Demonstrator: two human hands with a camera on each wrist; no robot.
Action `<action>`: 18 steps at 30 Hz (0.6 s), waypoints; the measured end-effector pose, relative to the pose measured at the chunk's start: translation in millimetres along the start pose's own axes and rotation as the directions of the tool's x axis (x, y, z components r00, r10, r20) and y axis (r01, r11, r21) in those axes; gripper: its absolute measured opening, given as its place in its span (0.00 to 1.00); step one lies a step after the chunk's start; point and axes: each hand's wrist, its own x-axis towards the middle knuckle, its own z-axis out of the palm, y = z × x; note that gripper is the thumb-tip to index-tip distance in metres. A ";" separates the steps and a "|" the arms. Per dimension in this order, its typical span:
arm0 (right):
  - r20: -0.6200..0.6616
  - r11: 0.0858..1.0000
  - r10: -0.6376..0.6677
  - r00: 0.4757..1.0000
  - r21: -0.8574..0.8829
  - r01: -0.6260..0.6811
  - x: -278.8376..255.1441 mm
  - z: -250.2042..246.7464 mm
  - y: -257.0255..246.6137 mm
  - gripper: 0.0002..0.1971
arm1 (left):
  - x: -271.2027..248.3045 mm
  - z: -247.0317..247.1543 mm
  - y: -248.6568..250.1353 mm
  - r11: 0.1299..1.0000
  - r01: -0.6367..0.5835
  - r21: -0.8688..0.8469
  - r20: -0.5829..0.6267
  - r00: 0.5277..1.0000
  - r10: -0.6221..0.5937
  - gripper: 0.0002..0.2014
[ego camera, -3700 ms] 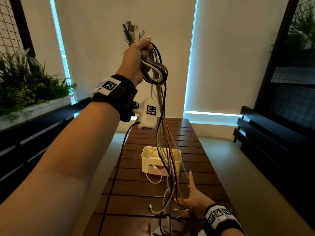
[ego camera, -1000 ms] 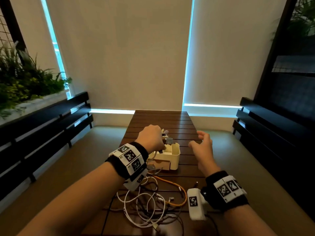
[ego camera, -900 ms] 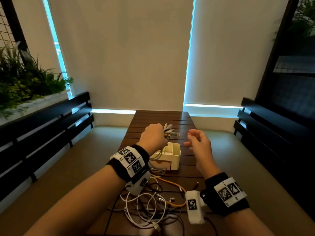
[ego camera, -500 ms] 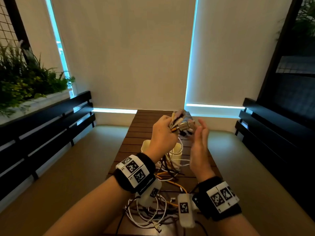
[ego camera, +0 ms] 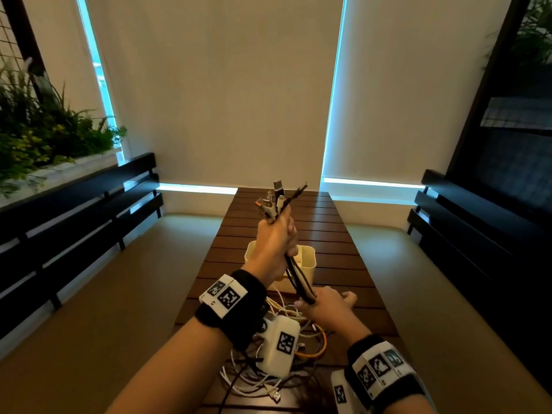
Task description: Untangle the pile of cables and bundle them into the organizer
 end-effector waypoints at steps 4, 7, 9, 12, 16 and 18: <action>-0.055 0.894 -0.236 0.970 0.380 0.238 -8.1 -20.4 -5.1 0.39 | -4.2 -2.3 -18.4 0.995 0.081 -0.052 -0.016 0.996 -0.082 0.22; -0.146 0.690 -0.253 0.956 0.666 0.284 -16.6 -32.6 -20.7 0.43 | -6.5 -0.8 -28.6 0.986 0.127 -0.106 -0.051 0.990 -0.133 0.21; -0.072 0.671 -0.225 0.972 0.712 0.209 -22.0 -34.7 -33.5 0.40 | -7.2 -1.4 -33.7 0.967 0.186 -0.172 -0.060 0.978 -0.199 0.20; -0.029 0.693 -0.173 0.985 0.707 0.142 -27.4 -34.1 -43.2 0.33 | -8.6 -3.7 -35.1 0.910 0.252 -0.331 -0.039 0.959 -0.280 0.18; -0.111 0.837 -0.184 0.977 0.504 0.215 -34.2 -34.4 -43.2 0.15 | -9.6 -3.3 -31.0 0.895 0.219 -0.388 0.003 0.972 -0.237 0.16; -0.005 0.897 -0.251 0.968 0.375 0.234 -39.3 -38.6 -40.7 0.13 | -10.0 -6.6 -29.3 0.871 0.222 -0.438 0.030 0.972 -0.233 0.16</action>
